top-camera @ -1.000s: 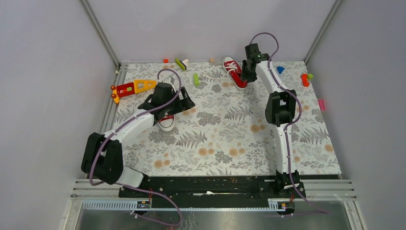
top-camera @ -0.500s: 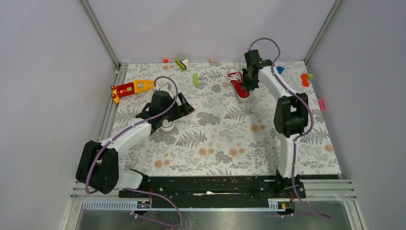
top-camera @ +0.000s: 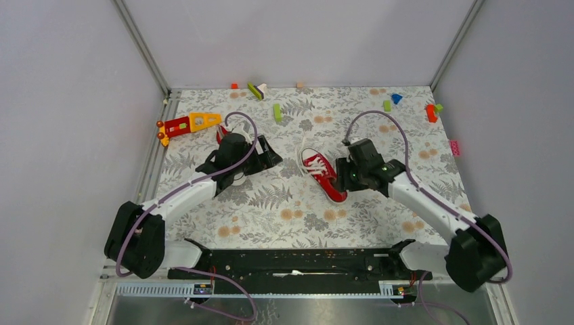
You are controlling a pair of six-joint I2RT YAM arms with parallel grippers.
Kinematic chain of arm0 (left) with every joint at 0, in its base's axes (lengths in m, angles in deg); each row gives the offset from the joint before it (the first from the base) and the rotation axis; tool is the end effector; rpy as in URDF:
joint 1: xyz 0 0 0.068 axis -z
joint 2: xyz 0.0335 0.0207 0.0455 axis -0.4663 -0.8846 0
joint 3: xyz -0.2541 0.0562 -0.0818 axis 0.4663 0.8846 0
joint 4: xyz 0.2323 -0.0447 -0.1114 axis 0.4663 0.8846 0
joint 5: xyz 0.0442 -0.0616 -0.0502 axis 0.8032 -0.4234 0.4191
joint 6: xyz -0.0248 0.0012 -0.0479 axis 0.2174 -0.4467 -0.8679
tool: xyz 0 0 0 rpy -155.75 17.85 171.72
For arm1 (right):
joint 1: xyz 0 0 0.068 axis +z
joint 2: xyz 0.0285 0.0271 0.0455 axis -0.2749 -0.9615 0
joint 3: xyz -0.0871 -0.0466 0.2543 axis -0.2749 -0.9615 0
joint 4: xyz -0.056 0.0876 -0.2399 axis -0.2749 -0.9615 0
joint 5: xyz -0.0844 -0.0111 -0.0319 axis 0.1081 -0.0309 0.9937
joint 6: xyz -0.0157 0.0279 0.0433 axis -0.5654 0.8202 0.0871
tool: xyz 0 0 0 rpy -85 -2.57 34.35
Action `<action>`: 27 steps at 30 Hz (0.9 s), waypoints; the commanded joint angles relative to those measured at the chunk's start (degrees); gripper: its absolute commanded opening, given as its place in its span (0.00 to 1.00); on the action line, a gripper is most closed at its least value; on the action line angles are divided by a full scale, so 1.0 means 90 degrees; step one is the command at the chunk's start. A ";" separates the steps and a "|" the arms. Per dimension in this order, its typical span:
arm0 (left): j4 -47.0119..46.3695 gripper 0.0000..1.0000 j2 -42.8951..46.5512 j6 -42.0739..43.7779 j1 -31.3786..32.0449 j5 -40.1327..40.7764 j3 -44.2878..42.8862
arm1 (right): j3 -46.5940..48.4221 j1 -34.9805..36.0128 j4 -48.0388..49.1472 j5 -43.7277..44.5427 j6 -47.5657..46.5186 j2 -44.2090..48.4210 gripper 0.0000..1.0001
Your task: Tie the shoes
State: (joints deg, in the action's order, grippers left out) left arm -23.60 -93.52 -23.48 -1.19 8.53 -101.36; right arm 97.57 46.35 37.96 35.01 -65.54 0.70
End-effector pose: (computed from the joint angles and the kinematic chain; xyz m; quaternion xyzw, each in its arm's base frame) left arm 0.2516 -0.1319 0.2288 -0.0900 0.8757 -0.3219 0.3485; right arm 0.2268 0.1362 0.2402 -0.1158 0.9327 0.1708 0.2959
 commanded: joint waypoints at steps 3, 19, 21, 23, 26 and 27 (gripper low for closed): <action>-0.0193 0.84 0.0301 0.0151 0.0385 0.0303 -0.0180 | -0.0154 -0.0231 -0.0430 0.2947 0.0599 0.0889 0.94; 0.1318 0.81 -0.2545 0.1317 0.0458 -0.0111 -0.3557 | -0.1635 0.0241 0.0710 0.0872 0.2562 0.1710 0.73; 0.1598 0.79 -0.3126 0.1349 0.0383 -0.0493 -0.4229 | -0.1960 0.0340 0.1079 0.0509 0.2714 0.1781 0.70; 0.1727 0.78 -0.3707 0.1374 0.0364 -0.0669 -0.4770 | -0.2428 0.0421 0.1702 0.0190 0.2998 0.1964 0.64; 0.1775 0.77 -0.4367 0.1317 0.0342 -0.0988 -0.5374 | -0.3045 0.0458 0.2508 0.0232 0.3414 0.2113 0.52; 0.1811 0.76 -0.4589 0.1283 0.0344 -0.1091 -0.5639 | -0.3150 0.0458 0.2695 0.0302 0.3477 0.2081 0.49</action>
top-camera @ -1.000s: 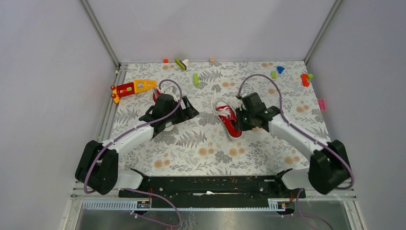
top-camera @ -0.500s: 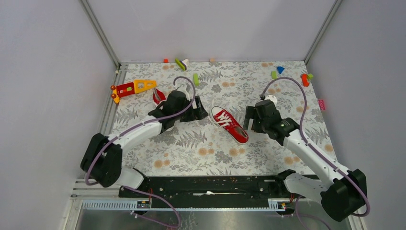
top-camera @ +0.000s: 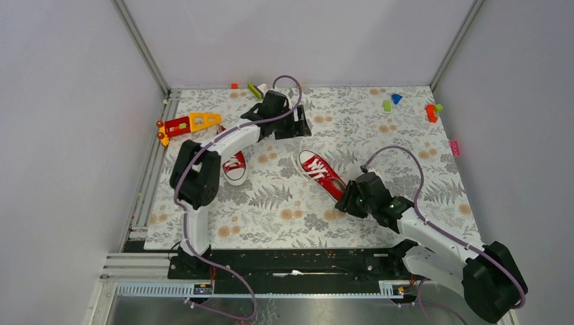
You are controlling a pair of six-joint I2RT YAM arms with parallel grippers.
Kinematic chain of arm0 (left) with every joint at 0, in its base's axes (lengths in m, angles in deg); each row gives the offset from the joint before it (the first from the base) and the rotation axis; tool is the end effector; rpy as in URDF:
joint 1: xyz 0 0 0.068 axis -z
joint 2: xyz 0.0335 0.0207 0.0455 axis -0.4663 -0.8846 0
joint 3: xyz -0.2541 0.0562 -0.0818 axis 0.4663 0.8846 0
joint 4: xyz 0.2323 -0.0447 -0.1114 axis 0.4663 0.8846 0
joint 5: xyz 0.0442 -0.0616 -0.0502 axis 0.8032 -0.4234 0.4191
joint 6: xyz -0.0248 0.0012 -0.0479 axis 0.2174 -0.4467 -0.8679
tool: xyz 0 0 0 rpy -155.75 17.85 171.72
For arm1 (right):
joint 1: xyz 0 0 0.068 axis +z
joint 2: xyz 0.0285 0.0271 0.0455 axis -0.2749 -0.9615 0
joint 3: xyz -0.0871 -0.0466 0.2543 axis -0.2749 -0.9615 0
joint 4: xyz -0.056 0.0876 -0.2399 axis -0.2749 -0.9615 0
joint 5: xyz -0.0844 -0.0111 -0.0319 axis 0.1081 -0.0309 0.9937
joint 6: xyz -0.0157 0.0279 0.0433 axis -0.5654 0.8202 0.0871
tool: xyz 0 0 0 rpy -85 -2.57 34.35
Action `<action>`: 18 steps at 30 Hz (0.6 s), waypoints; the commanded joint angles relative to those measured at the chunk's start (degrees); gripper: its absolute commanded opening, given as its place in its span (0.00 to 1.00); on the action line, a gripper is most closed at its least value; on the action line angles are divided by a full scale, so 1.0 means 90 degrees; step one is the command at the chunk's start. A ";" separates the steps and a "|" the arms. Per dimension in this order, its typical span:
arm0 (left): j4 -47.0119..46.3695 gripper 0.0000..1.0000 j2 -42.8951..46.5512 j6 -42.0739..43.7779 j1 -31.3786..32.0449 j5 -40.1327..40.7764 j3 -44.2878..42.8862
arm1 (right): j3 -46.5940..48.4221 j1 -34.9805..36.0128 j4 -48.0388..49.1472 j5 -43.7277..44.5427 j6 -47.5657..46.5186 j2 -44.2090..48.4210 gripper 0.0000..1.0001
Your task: Tie the shoes
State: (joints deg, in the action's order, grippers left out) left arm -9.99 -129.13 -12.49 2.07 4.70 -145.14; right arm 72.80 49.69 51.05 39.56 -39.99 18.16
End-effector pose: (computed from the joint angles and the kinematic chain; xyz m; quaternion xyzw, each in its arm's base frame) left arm 0.3843 -0.2295 0.2464 0.0301 0.8988 -0.3025 0.3158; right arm 0.1603 0.1070 0.1824 0.0780 0.9187 0.2394 0.3042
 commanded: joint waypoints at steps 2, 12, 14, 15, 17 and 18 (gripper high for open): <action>0.0472 0.73 -0.1083 -0.0016 -0.0027 -0.0794 -0.1177 | -0.0514 0.0088 0.1633 -0.0121 0.0713 -0.0068 0.33; 0.1019 0.32 -0.2309 -0.0120 -0.0048 -0.1496 -0.2132 | -0.0239 0.0022 0.2086 0.0969 0.0693 -0.1071 0.23; 0.1019 0.28 -0.2174 -0.0070 -0.0047 -0.1503 -0.1769 | 0.0043 -0.0092 0.1819 0.1275 0.0419 -0.1210 0.23; 0.0911 0.26 -0.2039 -0.0066 -0.0047 -0.1545 -0.1484 | 0.0198 -0.0208 0.1741 0.1323 0.0292 -0.1328 0.23; 0.0430 0.24 -0.1605 -0.0144 -0.0047 -0.1647 -0.0654 | 0.0539 -0.0546 0.1678 0.1085 -0.0011 -0.1661 0.23; 0.0127 0.24 -0.1306 -0.0234 -0.0042 -0.1588 0.0097 | 0.0718 -0.0736 0.1665 0.0882 -0.0166 -0.1863 0.23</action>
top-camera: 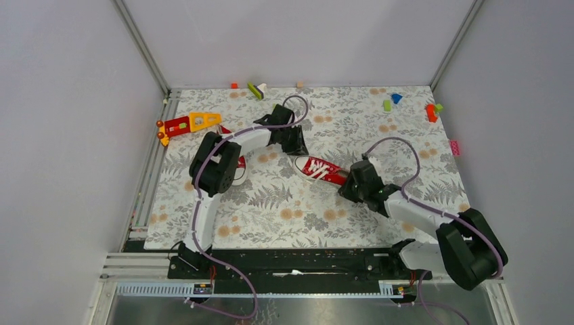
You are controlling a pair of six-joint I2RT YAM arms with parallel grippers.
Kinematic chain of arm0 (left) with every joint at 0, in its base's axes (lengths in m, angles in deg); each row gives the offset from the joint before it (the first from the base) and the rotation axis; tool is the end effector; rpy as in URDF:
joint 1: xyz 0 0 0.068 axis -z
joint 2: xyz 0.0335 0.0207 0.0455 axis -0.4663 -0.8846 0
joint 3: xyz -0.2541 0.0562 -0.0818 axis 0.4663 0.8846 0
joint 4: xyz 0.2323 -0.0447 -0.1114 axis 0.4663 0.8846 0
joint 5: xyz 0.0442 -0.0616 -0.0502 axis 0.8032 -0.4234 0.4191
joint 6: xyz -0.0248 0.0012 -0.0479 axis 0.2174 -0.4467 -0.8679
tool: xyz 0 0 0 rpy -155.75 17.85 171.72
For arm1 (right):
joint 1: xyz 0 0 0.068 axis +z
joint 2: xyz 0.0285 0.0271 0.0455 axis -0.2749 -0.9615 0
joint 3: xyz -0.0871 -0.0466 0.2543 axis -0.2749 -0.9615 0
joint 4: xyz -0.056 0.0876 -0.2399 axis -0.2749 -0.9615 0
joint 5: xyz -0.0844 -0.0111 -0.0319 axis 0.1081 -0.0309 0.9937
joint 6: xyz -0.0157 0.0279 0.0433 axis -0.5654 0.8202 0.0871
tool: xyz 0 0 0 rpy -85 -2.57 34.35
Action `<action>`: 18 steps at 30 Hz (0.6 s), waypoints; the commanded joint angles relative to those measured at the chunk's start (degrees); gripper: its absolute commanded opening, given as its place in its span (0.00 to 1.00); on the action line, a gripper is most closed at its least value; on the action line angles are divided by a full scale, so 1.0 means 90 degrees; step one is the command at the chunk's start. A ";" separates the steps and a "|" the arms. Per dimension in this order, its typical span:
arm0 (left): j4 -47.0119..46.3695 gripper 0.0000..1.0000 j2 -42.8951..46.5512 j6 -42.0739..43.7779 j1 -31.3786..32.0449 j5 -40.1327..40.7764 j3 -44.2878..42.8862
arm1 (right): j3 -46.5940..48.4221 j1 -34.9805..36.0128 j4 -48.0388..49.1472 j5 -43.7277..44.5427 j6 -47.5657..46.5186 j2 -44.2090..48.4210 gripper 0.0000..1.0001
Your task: Tie the shoes
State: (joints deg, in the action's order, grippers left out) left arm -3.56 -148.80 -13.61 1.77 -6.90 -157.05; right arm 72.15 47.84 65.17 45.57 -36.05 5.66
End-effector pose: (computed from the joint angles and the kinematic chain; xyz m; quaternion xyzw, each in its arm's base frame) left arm 0.4241 -0.2572 0.1502 0.0370 0.9303 -0.3281 0.1599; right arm 0.1902 0.1139 0.1575 0.1443 0.9062 0.2124 0.3360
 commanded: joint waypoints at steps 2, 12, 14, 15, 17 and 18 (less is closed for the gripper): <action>-0.1364 0.25 0.1577 -0.0316 0.0010 -0.0155 0.2555 | 0.1186 -0.0802 0.0104 -0.0119 -0.0924 -0.0906 0.26; -0.3069 0.34 0.3701 -0.0705 0.0189 0.0107 0.5578 | 0.2936 -0.1025 -0.0192 -0.2449 -0.1659 -0.2384 0.49; -0.3202 0.35 0.3835 -0.0674 0.0187 0.0074 0.5740 | 0.2714 -0.1081 -0.0137 -0.2342 -0.1756 -0.2166 0.53; -0.3205 0.35 0.3887 -0.0659 0.0191 0.0135 0.5755 | 0.2647 -0.1131 -0.0158 -0.2360 -0.1813 -0.2073 0.54; -0.3197 0.36 0.3962 -0.0637 0.0192 0.0237 0.5725 | 0.2481 -0.1201 -0.0160 -0.2392 -0.1877 -0.1875 0.56; -0.3183 0.36 0.3990 -0.0615 0.0192 0.0250 0.5681 | 0.2371 -0.1216 -0.0160 -0.2413 -0.1932 -0.1773 0.57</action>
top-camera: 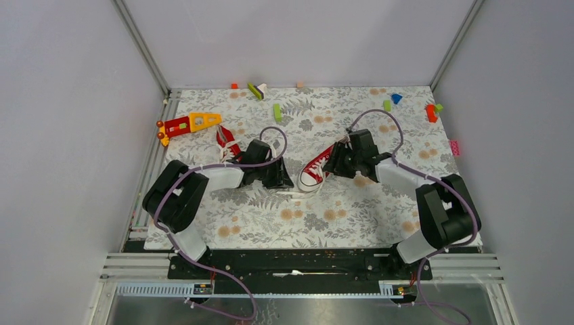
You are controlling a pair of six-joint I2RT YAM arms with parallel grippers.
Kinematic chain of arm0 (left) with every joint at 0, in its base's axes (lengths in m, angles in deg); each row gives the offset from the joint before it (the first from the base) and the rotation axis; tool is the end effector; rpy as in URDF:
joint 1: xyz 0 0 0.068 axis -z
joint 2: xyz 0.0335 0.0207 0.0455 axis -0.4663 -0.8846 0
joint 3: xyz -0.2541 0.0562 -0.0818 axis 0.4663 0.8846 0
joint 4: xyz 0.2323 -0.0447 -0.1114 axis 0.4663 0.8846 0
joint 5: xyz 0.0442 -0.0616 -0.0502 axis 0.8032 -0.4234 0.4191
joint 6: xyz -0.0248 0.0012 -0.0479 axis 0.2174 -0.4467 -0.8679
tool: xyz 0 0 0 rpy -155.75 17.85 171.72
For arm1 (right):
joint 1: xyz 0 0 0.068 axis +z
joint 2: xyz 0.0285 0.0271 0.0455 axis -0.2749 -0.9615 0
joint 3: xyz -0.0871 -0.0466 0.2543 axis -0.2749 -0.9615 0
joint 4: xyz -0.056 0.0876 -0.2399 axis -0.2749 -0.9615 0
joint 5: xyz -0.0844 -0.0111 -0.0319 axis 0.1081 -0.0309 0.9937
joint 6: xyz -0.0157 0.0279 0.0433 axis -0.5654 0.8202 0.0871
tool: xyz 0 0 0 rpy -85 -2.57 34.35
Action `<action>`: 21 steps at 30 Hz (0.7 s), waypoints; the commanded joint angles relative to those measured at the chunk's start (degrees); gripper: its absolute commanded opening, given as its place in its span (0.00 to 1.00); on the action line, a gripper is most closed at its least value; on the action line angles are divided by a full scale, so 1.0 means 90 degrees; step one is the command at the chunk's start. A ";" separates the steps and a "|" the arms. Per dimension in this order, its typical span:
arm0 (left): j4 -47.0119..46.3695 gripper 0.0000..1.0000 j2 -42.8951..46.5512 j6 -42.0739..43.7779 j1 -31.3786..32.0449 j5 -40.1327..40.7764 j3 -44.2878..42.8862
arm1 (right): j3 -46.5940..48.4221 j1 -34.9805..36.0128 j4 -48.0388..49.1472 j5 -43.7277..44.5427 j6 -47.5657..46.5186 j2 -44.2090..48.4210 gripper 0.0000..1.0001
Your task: Tie the shoes
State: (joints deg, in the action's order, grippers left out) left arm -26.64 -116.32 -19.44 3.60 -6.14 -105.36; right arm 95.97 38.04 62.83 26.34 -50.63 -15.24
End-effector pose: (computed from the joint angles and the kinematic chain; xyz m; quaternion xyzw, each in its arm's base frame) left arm 0.2729 -0.1830 0.1411 0.0095 0.9217 -0.3494 0.1683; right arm 0.2955 0.1286 0.1880 0.0393 0.9111 0.2744 0.3049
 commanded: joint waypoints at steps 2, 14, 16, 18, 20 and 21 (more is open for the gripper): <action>-0.0593 0.37 0.0410 0.0100 -0.0007 0.0137 -0.0172 | -0.0472 -0.0140 0.0144 -0.0297 -0.0403 0.0727 0.59; -0.0366 0.47 0.0610 0.1561 0.0163 0.0161 -0.0251 | -0.1426 -0.0115 0.1938 -0.1530 -0.0028 0.0523 0.70; -0.0027 0.48 0.0499 0.1891 0.0157 0.0244 -0.0421 | -0.1475 -0.0111 0.2173 -0.1528 0.0020 0.0380 0.70; 0.0097 0.49 0.0443 0.1996 0.0161 0.0231 -0.0456 | -0.1437 -0.0101 0.2375 -0.1618 0.0094 0.0165 0.68; 0.0088 0.49 0.0414 0.1937 0.0173 0.0206 -0.0429 | -0.1431 -0.0084 0.2725 -0.1772 0.0295 -0.0094 0.65; 0.0062 0.49 0.0398 0.1889 0.0182 0.0194 -0.0399 | -0.1445 -0.0081 0.2942 -0.1859 0.0428 -0.0228 0.62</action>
State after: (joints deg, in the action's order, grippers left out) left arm -26.25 -113.00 -5.54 5.09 -4.24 -107.24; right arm 82.83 37.02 80.16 13.55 -50.09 -14.08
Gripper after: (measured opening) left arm 0.489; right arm 0.659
